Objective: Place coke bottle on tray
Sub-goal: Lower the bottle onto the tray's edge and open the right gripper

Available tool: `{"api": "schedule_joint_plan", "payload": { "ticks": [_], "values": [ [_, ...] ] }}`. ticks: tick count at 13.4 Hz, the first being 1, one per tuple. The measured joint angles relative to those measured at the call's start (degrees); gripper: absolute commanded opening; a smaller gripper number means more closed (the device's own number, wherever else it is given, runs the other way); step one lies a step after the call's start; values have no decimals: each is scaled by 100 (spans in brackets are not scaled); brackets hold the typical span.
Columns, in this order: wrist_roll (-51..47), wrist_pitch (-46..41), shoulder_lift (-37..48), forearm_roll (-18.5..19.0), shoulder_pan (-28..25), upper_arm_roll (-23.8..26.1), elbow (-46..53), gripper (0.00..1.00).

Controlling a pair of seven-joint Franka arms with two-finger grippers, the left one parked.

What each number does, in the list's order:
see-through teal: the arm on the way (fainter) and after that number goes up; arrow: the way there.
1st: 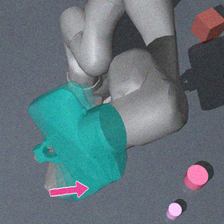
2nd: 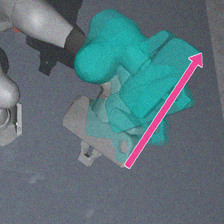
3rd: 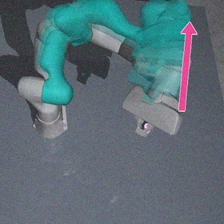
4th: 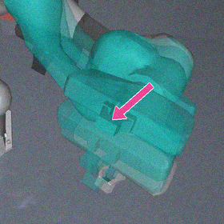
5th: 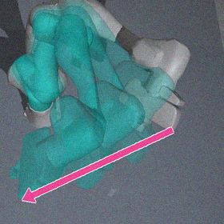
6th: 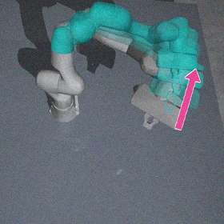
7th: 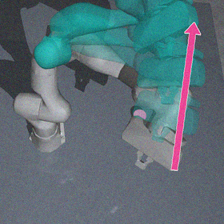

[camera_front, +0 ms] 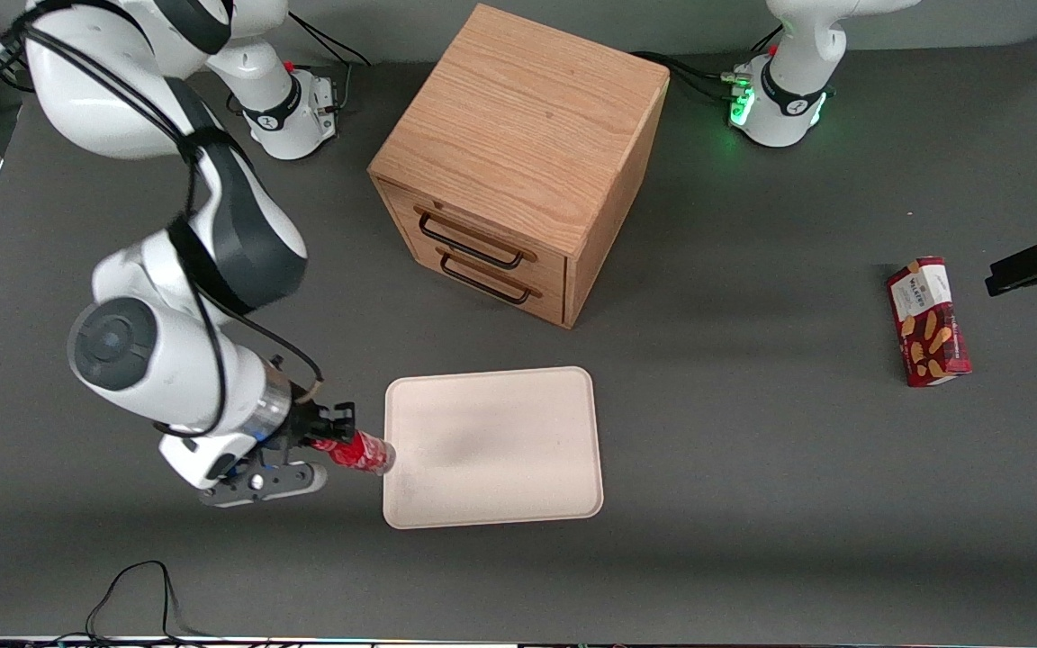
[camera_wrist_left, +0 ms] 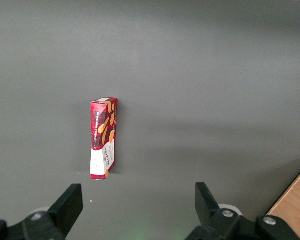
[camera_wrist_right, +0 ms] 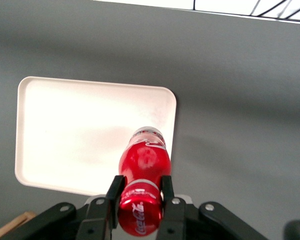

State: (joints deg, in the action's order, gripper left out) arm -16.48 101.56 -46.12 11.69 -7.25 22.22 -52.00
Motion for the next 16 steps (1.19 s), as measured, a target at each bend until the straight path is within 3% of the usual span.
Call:
{"api": "schedule_joint_plan", "payload": {
  "ticks": [6,16],
  "values": [
    [-3,664,-697,208,-29,11,-28,15],
    [-142,1065,-842,338,-80,15,-255,34]
  ]
}}
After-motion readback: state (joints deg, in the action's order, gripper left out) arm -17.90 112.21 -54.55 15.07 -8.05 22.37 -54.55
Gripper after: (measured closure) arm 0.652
